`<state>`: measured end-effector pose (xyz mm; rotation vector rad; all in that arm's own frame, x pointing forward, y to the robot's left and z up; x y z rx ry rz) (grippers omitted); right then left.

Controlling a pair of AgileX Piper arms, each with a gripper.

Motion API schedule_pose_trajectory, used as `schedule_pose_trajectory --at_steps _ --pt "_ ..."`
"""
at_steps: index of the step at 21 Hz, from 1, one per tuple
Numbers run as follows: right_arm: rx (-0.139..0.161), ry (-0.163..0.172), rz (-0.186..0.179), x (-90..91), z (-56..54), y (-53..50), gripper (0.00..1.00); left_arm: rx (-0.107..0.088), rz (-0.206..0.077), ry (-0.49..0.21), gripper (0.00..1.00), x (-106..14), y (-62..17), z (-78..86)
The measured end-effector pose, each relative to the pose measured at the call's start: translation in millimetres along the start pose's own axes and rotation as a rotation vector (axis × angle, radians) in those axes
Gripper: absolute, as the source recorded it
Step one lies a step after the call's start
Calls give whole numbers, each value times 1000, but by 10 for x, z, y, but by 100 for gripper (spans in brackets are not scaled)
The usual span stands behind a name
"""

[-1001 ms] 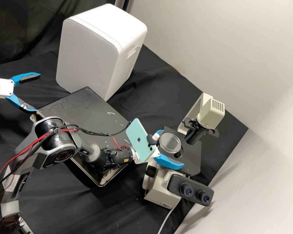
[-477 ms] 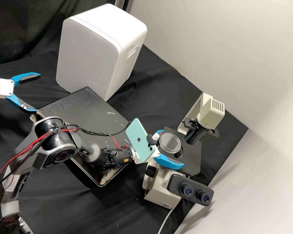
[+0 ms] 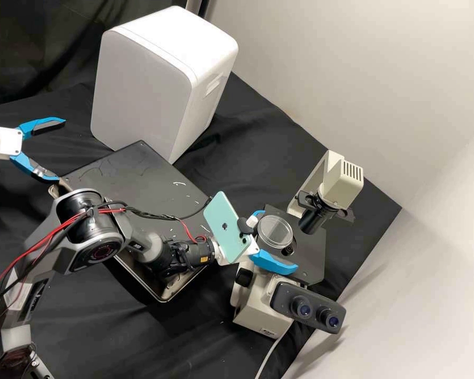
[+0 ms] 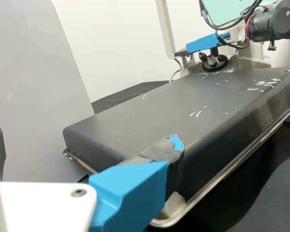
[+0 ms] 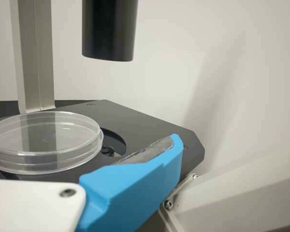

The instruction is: Place the petri dish on the bench

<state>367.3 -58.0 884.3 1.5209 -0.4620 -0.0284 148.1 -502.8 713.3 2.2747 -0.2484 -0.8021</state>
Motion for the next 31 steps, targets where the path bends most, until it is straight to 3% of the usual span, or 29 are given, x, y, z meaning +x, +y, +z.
schedule_pose_trajectory --at_steps 2,4,6,8,16,25,31 --pt "3 -3 -10 -8 -21 -1 100 0 0 0 100 0 0 0" --pt "13 20 -27 -5 -88 -14 100 0 0 0 100 0 0 0" --pt "-21 70 -73 -28 -197 -55 100 0 0 0 100 0 0 0" --pt "-42 96 -97 -54 -272 -49 100 0 0 0 100 0 0 0" --pt "2 95 -103 -98 -308 -1 100 0 0 0 100 0 0 0" --pt "11 98 -102 -121 -348 46 100 0 -12 0 100 7 -21 0" --pt "10 77 -110 -90 -307 50 100 0 -12 0 100 7 -21 0"
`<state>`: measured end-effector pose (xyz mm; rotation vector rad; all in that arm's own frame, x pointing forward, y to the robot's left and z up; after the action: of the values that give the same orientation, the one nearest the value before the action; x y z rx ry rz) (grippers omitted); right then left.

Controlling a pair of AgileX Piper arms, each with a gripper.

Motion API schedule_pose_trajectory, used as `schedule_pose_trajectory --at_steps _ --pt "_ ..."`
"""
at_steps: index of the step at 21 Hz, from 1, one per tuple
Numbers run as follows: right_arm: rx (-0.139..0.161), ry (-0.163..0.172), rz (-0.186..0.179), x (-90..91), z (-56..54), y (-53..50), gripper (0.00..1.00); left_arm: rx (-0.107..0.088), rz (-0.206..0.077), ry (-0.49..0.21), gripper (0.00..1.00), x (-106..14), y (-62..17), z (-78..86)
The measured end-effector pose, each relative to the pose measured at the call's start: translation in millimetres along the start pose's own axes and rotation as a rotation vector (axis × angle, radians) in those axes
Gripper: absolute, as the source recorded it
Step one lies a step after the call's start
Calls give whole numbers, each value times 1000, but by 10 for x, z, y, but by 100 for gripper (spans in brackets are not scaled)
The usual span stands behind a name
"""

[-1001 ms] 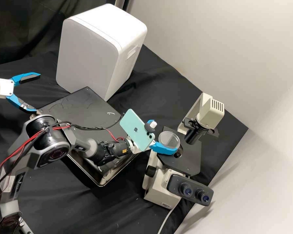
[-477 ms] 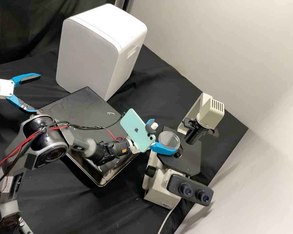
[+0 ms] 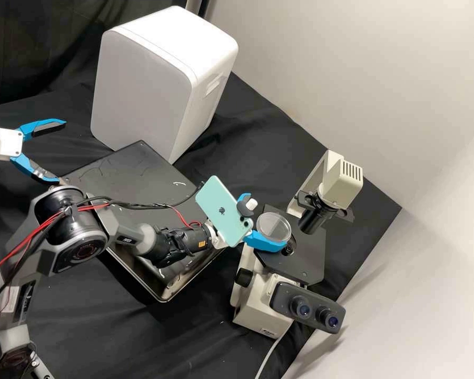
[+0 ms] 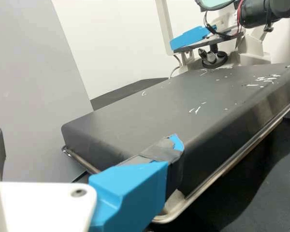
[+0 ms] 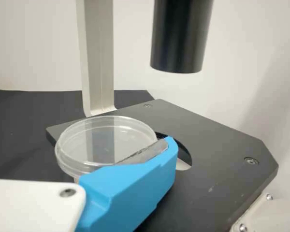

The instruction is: Place the petri dish on the bench

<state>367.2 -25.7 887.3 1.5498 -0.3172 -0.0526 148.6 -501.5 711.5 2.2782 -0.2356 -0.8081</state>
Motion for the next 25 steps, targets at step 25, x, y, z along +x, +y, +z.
schedule_pose_trajectory --at_steps 25 --pt "-11 -32 12 231 116 38 100 0 -11 0 100 7 -20 0"
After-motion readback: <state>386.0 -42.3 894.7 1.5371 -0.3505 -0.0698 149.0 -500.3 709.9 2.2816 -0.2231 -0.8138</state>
